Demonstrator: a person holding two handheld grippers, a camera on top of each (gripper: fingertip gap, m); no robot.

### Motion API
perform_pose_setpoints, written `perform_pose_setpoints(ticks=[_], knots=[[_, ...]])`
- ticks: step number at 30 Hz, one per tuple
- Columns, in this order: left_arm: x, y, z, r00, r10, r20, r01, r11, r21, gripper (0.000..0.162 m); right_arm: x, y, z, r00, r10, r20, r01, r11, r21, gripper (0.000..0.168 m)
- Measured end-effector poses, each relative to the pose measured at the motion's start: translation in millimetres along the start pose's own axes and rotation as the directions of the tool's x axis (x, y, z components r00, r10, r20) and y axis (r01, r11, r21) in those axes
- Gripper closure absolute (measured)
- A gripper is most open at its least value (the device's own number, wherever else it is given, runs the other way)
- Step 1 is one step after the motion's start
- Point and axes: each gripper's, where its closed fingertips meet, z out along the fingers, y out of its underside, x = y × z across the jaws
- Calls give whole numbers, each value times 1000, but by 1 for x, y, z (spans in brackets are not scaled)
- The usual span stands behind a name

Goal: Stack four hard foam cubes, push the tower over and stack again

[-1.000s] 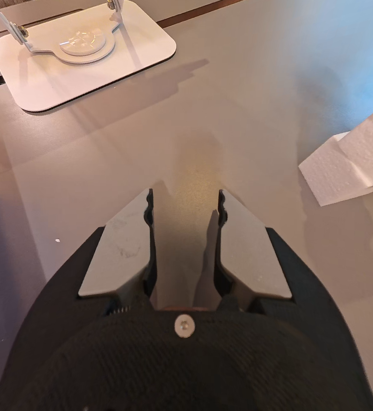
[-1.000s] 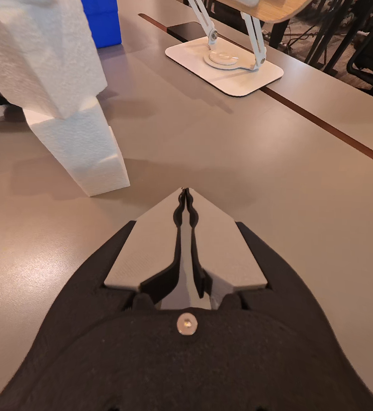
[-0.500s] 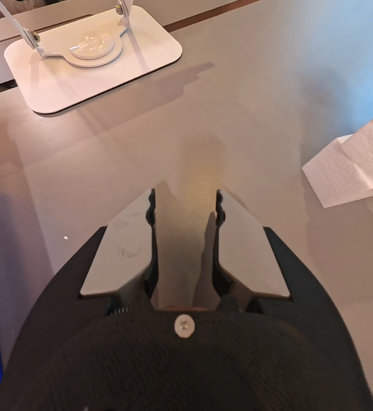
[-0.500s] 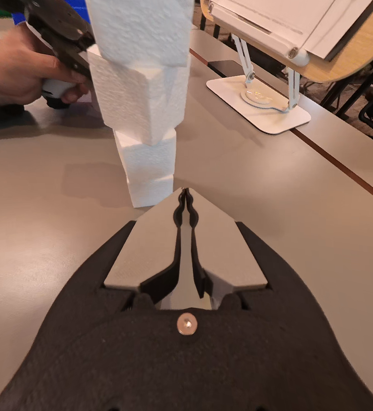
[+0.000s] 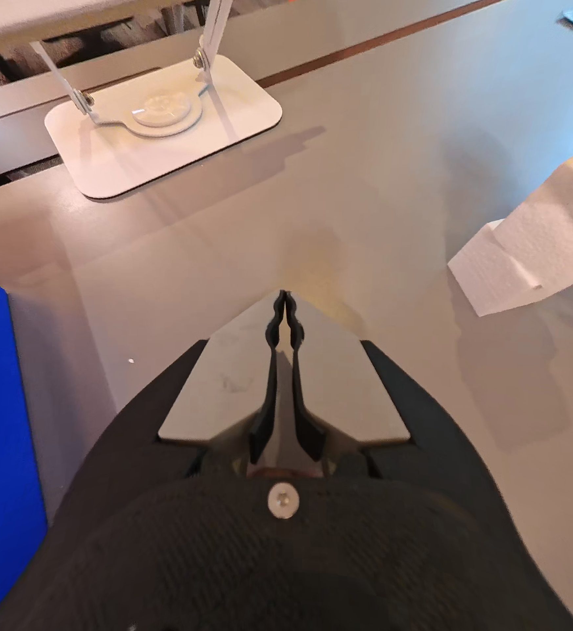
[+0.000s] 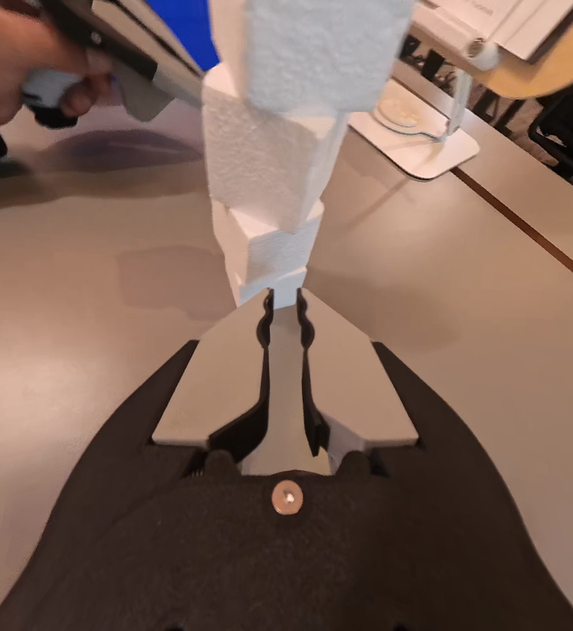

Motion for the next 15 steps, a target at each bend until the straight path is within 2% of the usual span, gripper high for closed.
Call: perform_pose_setpoints(ticks=[1, 6, 15], knots=[[0, -1, -1, 1000, -3, -2, 3, 1000, 7, 162, -5, 1, 0, 999, -42, 21, 42, 999, -13, 168], [-2, -3, -4, 1000, -24, -5, 24, 1000, 14, 162, 3, -4, -6, 966, -257, -32, 253, 963, -97, 168], [-15, -12, -20, 996, -94, 7, 93, 993, 75, 161, 12, -48, 18, 938, -327, -112, 308, 938, -159, 168]])
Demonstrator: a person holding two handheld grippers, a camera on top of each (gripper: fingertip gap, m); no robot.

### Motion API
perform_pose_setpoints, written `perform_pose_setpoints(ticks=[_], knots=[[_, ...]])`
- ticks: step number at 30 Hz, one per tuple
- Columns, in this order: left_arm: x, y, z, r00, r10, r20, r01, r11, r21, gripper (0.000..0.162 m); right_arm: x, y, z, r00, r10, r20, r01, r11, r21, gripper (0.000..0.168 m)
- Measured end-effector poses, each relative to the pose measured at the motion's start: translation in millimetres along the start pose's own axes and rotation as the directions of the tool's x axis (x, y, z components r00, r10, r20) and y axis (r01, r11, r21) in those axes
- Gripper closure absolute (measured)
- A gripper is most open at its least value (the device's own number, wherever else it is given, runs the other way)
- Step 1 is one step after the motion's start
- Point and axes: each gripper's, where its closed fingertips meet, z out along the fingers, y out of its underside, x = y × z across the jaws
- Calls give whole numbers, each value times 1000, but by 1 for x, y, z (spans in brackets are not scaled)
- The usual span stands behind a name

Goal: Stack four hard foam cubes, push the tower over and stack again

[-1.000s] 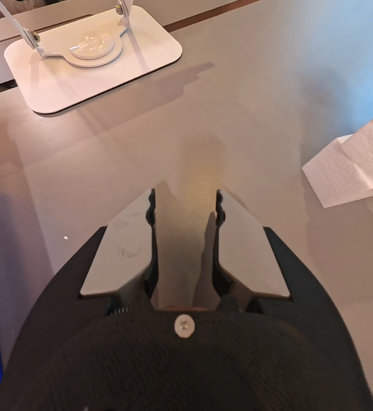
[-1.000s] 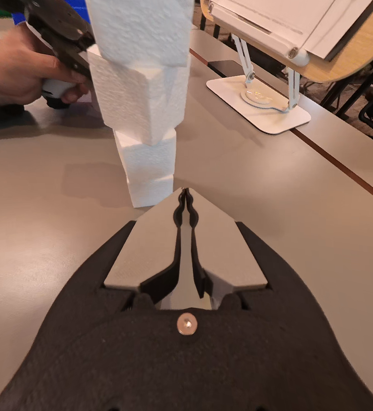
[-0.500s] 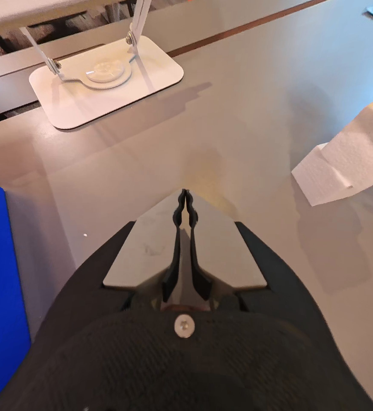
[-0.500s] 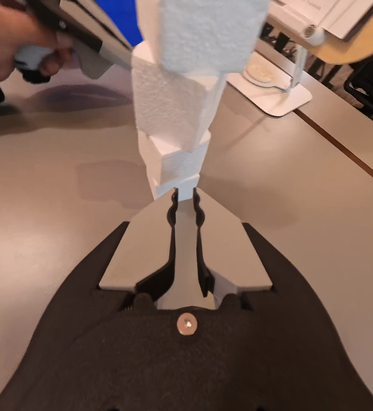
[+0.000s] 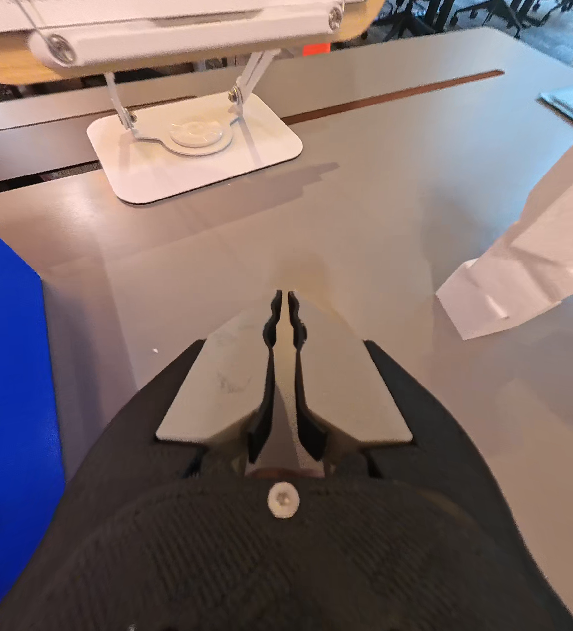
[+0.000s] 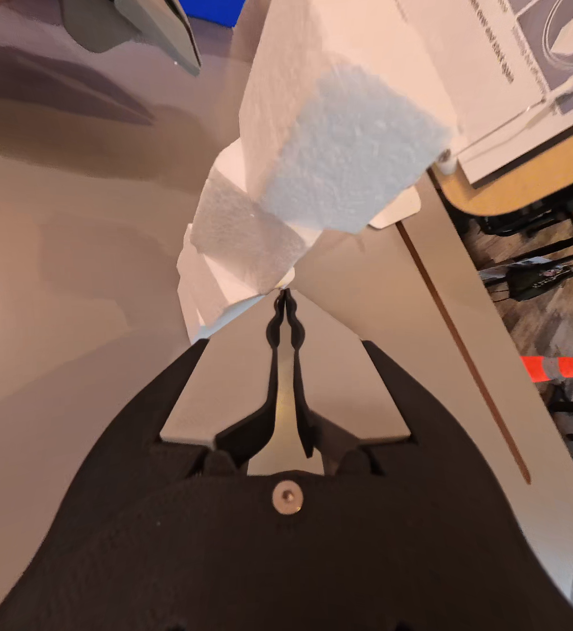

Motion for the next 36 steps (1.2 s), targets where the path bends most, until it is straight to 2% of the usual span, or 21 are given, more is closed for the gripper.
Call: perform_pose_setpoints(ticks=[5, 11, 17, 23, 26, 32, 36], knots=[[-7, -11, -15, 998, -55, -26, 56, 996, 70, 157, 0, -27, 19, 998, -65, -17, 65, 997, -37, 168], [-19, 3, -9, 993, -115, -28, 115, 993, 12, 155, 7, -33, 17, 999, -17, -30, 17, 1000, 16, 168], [-11, 18, 2, 992, -116, -58, 112, 991, -71, 152, 15, 8, 19, 995, 98, -4, -98, 995, 28, 168], [-9, 29, 11, 998, -61, -26, 57, 990, -126, 152, 33, 58, 25, 982, 189, -33, -187, 981, 56, 168], [-11, 33, 14, 998, -58, -13, 55, 988, -146, 151, 37, 79, 30, 963, 268, 8, -268, 963, 41, 168], [-15, 36, 15, 997, -71, 4, 71, 986, -149, 147, 48, 87, 29, 931, 363, 35, -365, 928, 73, 168], [-17, 36, 16, 997, -81, 8, 81, 986, -144, 144, 46, 85, 27, 934, 355, 31, -357, 931, 81, 168]])
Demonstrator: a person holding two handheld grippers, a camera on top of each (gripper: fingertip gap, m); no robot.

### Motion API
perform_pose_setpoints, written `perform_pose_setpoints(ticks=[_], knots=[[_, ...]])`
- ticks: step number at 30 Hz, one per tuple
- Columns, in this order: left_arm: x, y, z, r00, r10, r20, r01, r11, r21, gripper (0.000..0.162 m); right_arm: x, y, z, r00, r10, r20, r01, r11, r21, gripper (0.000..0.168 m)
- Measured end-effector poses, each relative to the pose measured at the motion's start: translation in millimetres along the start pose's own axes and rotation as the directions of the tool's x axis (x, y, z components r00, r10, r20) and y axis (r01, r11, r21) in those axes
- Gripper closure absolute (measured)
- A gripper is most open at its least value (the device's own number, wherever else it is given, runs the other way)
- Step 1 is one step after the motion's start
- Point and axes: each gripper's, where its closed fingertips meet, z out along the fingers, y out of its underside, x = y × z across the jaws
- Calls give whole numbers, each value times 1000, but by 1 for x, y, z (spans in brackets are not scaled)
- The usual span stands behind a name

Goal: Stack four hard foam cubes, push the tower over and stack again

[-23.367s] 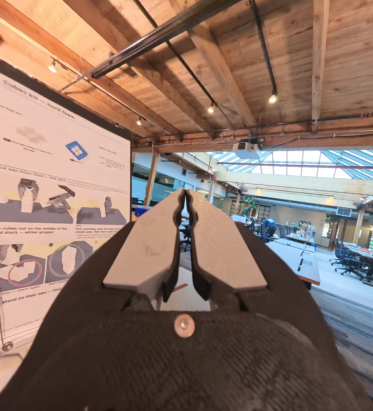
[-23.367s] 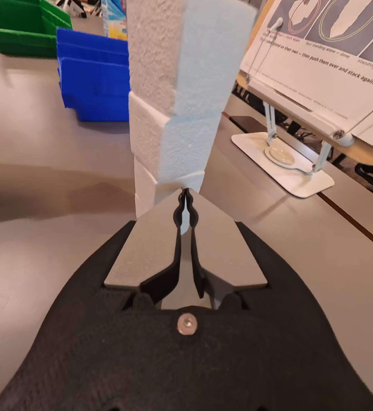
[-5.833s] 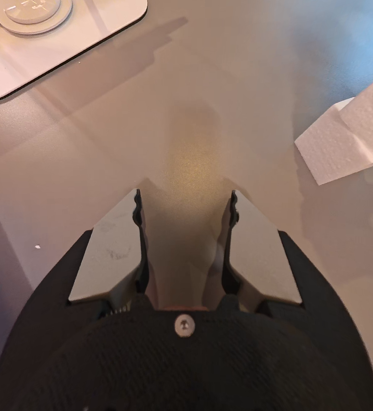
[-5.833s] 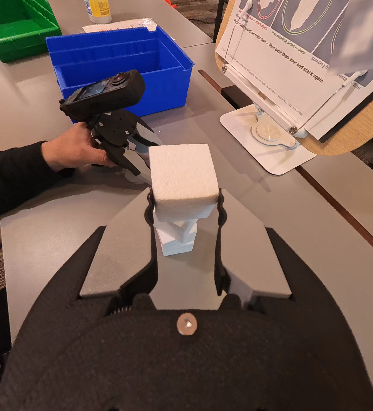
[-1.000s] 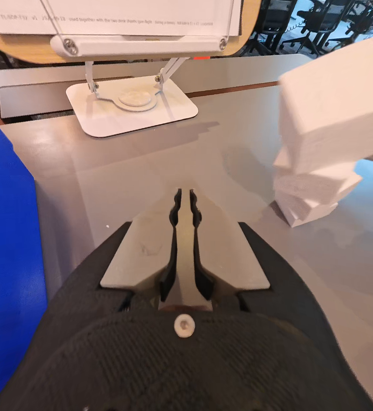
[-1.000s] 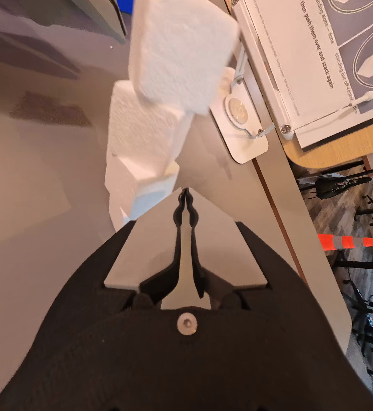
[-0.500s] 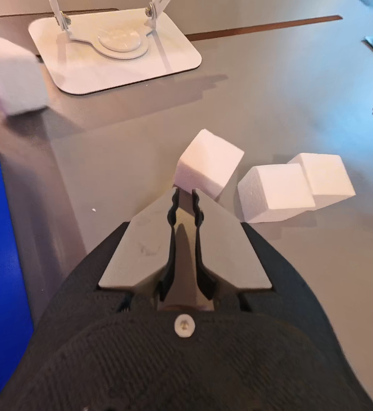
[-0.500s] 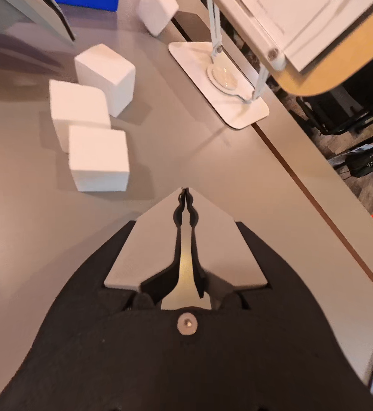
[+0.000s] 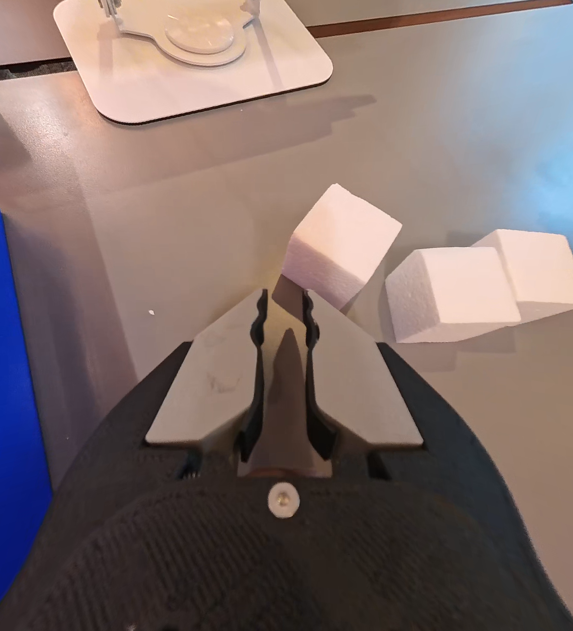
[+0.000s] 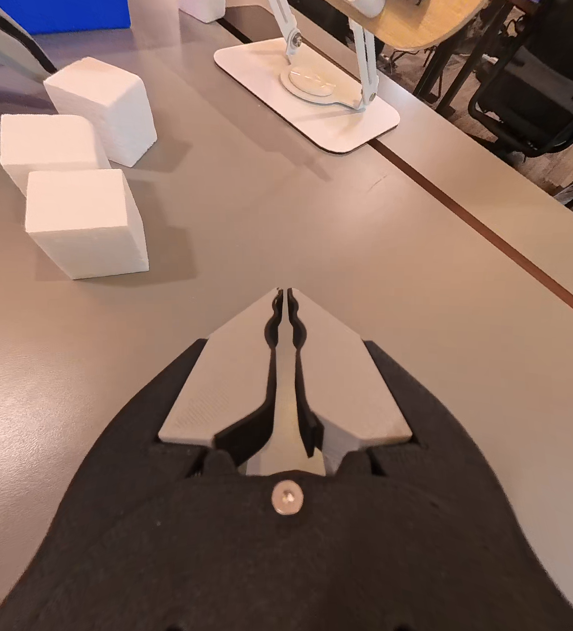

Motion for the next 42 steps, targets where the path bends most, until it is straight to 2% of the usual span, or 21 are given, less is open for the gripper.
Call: perform_pose_setpoints(ticks=[13, 18, 21, 24, 25, 26, 28, 32, 39, 42], knots=[[-18, -6, -3, 996, -27, 81, 23, 999, 46, 131, -5, 5, 4, 1000, 0, 12, 0, 1000, -16, 168], [-28, -18, 0, 992, -96, 80, 85, 988, 127, 106, -6, 6, 5, 1000, -2, 16, 2, 1000, -17, 168], [-55, -22, 7, 973, -131, 191, 107, 986, 132, 94, -6, 8, 6, 1000, 6, 21, -5, 1000, -21, 168], [-89, -35, -1, 925, -139, 353, 80, 981, 176, 104, -6, 7, 5, 1000, 14, 28, -14, 1000, -17, 168], [-97, -40, -5, 913, -138, 385, 67, 979, 192, 125, -7, 7, 5, 999, 13, 29, -12, 1000, -14, 168], [-103, -45, -8, 903, -142, 405, 59, 976, 210, 139, -7, 6, 5, 999, 10, 31, -10, 1000, -13, 168], [-116, -52, -13, 883, -158, 442, 56, 970, 236, 144, -9, 7, 5, 999, 1, 36, 0, 1000, -21, 168], [-134, -60, -10, 871, -194, 452, 81, 963, 257, 142, -13, 7, 2, 999, -40, 35, 41, 999, -29, 168], [-175, -65, -7, 844, -197, 500, 83, 967, 242, 126, -16, 10, -6, 996, -76, 51, 78, 996, -33, 167], [-188, -68, -5, 854, -201, 480, 85, 964, 254, 107, -15, 13, -10, 994, -88, 59, 90, 995, -35, 167]])
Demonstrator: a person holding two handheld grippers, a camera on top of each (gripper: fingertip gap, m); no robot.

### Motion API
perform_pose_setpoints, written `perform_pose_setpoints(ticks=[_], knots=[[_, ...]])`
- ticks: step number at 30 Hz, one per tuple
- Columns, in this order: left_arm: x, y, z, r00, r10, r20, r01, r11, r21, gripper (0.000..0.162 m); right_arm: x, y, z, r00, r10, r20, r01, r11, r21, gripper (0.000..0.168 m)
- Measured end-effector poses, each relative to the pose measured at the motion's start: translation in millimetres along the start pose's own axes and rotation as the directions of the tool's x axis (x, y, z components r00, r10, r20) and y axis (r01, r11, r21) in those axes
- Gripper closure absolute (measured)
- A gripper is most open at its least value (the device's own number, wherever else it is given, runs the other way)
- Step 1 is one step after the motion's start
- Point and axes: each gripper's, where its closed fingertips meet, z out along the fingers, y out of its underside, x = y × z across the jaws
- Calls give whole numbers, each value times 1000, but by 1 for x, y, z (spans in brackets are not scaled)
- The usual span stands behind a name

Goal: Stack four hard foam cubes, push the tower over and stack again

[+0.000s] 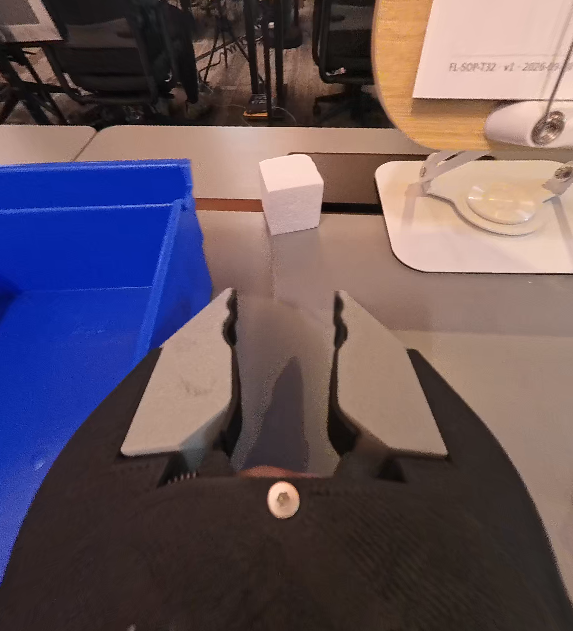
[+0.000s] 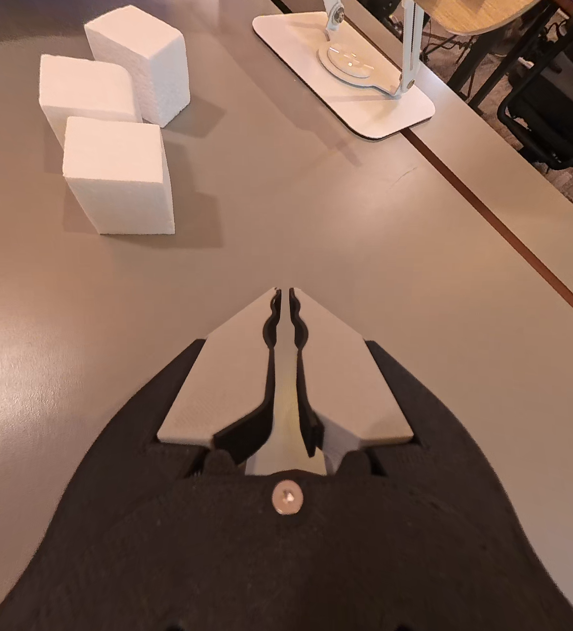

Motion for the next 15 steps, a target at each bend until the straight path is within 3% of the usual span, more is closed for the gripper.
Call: perform_pose_setpoints(ticks=[3, 8, 15], knots=[[11, -2, 12, 998, -5, -56, 5, 1000, 7, 75, -1, 3, -3, 1000, -11, 16, 11, 1000, -2, 166], [9, -9, 44, 997, 14, 75, -16, 999, 28, 71, 0, 4, -7, 999, -25, 22, 25, 1000, 2, 166], [22, -33, 86, 997, -55, 62, 52, 997, 53, 70, 4, -4, -19, 999, -35, 6, 35, 998, 42, 166]])
